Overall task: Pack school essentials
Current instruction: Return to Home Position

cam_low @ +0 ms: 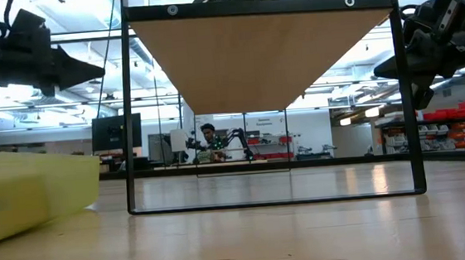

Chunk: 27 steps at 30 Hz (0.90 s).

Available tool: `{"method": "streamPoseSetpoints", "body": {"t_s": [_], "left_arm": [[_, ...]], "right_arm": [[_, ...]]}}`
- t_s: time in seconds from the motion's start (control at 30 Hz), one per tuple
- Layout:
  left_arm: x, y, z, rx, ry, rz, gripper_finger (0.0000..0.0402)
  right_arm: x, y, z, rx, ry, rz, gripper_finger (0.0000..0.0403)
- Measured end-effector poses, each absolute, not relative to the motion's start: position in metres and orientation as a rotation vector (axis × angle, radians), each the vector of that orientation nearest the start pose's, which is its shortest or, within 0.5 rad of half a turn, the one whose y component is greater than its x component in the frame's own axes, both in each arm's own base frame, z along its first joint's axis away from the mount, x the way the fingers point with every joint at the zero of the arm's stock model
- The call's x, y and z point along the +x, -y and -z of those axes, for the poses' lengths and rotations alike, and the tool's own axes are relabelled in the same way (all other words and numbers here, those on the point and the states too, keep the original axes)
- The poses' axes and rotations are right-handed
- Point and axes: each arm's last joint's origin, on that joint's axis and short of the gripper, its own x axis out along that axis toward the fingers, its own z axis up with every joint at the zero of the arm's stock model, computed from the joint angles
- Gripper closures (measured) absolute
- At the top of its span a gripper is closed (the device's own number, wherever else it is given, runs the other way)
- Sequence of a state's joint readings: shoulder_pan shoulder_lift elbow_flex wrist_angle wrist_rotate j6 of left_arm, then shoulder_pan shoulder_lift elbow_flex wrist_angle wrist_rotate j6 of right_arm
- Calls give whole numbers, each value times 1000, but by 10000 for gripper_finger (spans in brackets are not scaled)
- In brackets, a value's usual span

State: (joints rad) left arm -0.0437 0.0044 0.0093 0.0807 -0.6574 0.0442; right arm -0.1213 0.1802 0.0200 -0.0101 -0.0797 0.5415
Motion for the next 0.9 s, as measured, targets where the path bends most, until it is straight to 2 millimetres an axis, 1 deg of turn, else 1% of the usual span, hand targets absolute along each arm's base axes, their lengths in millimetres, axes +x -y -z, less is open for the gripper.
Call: {"method": "streamPoseSetpoints", "body": {"t_s": [0.13, 0.2, 0.37, 0.5, 0.73, 0.9], "left_arm": [[92, -12, -173, -47, 81, -597, 377], [92, -11, -173, -48, 78, -584, 374], [94, -7, -173, 153, 25, -494, 366], [94, -7, -172, 245, 2, -478, 367], [94, -6, -176, 258, 35, -476, 378], [94, -6, -176, 256, 40, -477, 373]], "right_arm": [[106, 11, -155, 557, -154, 86, 397], [106, 11, -155, 557, -154, 86, 397], [106, 11, -155, 557, -154, 87, 397], [106, 11, -155, 557, -154, 86, 397], [106, 11, -155, 557, -154, 86, 397], [106, 11, -155, 557, -154, 86, 397]]}}
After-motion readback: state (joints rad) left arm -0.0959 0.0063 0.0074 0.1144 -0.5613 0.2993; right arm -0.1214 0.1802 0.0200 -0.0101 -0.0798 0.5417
